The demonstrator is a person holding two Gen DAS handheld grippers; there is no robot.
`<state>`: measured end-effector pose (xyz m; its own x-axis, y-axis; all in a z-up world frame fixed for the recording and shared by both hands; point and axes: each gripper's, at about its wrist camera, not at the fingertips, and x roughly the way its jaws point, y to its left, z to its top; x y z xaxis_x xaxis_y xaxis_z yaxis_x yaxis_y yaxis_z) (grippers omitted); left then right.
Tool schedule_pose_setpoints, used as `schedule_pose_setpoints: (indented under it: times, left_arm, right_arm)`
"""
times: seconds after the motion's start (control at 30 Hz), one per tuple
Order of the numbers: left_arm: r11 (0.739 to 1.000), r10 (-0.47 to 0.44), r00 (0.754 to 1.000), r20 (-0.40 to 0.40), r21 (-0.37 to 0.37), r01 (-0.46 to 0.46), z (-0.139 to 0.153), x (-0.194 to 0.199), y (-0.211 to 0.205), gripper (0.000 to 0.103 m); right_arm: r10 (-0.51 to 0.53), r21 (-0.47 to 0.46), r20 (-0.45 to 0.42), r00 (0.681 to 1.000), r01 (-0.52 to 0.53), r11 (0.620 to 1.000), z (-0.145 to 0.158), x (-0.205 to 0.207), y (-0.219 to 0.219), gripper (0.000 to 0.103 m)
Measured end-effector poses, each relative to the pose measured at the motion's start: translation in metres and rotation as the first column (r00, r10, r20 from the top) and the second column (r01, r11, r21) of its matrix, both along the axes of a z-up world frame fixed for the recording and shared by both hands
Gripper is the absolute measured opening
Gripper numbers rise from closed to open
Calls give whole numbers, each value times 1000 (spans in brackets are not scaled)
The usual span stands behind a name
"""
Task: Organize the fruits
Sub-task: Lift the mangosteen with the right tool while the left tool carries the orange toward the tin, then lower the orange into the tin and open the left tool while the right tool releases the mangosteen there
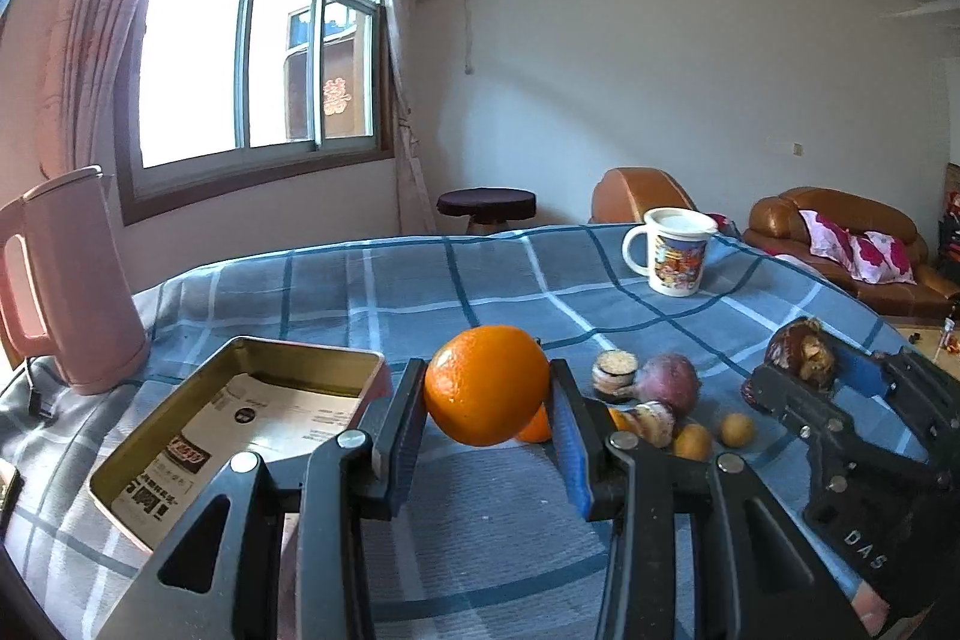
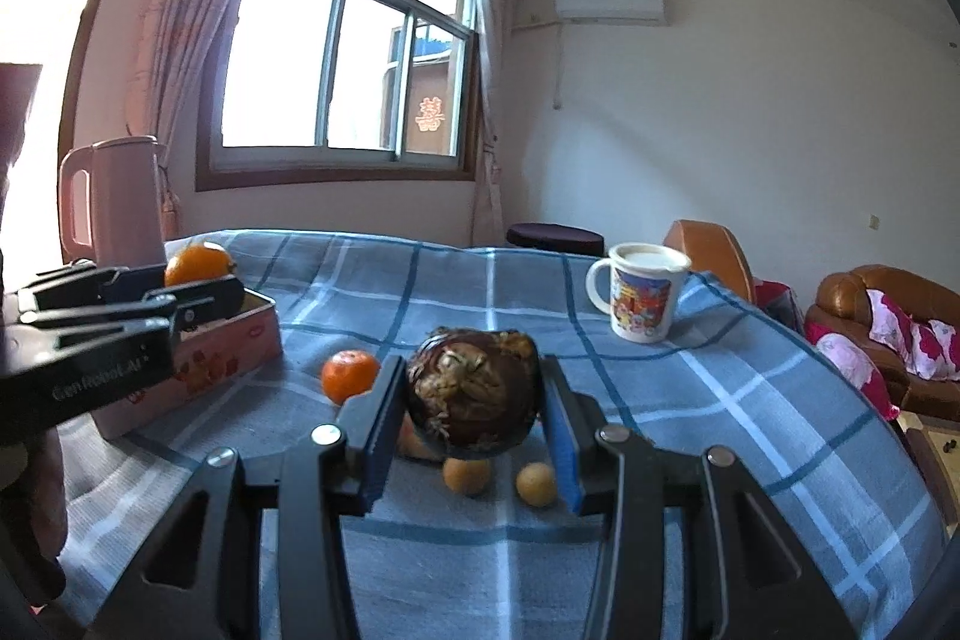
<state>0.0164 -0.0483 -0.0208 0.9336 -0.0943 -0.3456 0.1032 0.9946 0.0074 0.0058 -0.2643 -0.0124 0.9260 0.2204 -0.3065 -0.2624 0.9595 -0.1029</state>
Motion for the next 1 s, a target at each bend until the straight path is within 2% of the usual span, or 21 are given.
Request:
schedule_pose_setpoints:
  times: [0.4, 0.73, 1.0]
  left_arm:
    - [995, 98, 993, -65, -18, -99, -1, 15, 52, 41]
    - [985, 168, 978, -123, -5, -170, -7, 26, 96, 41]
    - [983, 184, 971, -155, 14, -184, -10, 34, 116, 41]
  right_arm:
    - [133, -21, -58, 989, -135, 991, 14, 26, 51, 46]
    - [248, -63, -113, 962, -256, 965, 20, 49, 102, 46]
    - [319, -80, -165, 933, -335, 939, 19, 66, 138, 46]
